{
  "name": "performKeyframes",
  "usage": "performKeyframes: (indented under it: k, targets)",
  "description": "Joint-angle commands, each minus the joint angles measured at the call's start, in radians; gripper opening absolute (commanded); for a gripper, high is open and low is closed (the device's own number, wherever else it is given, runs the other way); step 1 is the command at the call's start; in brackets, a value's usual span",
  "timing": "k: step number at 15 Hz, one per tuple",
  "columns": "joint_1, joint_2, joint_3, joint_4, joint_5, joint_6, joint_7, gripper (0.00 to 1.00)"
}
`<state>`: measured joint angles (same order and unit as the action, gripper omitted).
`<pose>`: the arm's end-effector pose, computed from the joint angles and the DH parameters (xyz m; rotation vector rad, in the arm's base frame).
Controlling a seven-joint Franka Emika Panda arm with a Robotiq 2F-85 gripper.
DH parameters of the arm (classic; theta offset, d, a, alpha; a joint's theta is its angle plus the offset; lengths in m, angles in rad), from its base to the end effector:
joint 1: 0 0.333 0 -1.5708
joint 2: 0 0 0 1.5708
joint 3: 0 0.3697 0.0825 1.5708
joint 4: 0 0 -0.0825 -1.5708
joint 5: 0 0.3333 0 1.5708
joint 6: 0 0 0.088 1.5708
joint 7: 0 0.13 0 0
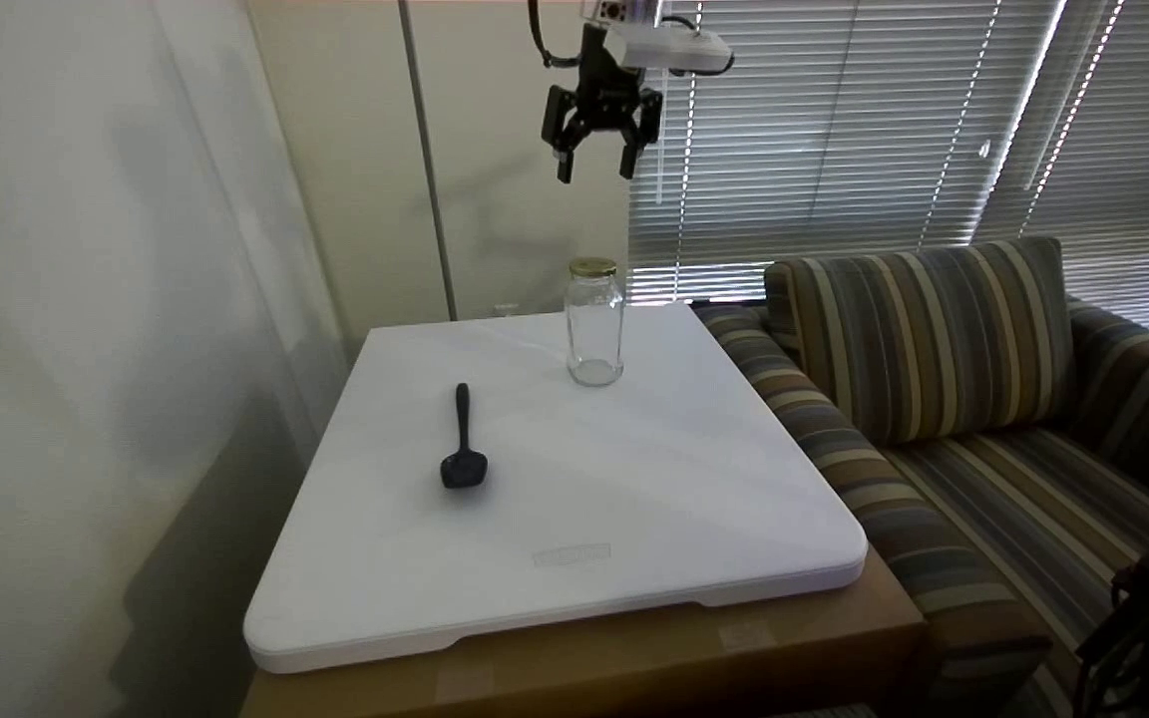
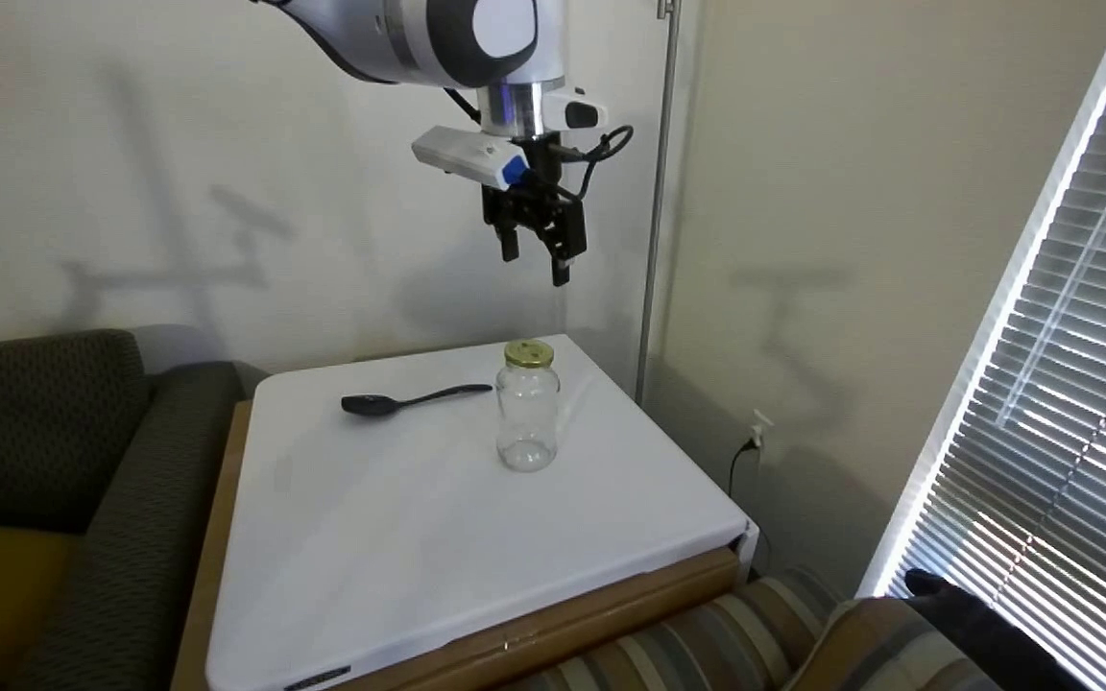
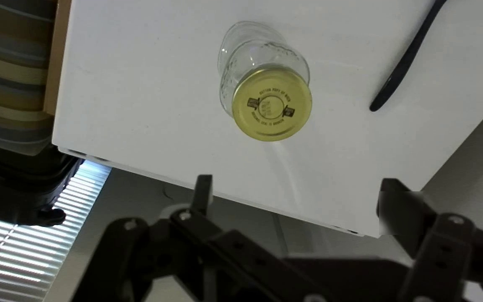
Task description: Remove the lid from the glass jar and place it on the table
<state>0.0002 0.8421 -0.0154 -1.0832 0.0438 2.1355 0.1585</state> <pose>0.7852 -0.0047 0.3706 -3.0681 0.2875 -0.3212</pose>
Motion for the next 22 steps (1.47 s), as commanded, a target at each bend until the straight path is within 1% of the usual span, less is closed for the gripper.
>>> performKeyframes:
  k: [1, 5, 8, 15, 22]
  targets:
    - [-0.008, 0.099, -0.004, 0.131, 0.006, -0.046, 0.002, 1.00]
    - [-0.007, 0.161, -0.002, 0.187, 0.012, -0.054, 0.024, 1.00]
    - [-0.002, 0.191, -0.009, 0.207, 0.009, -0.050, 0.061, 1.00]
    - [0.011, 0.236, -0.014, 0.225, 0.005, -0.045, 0.117, 1.00]
    - [0.009, 0.264, -0.013, 0.226, 0.010, -0.048, 0.148, 1.00]
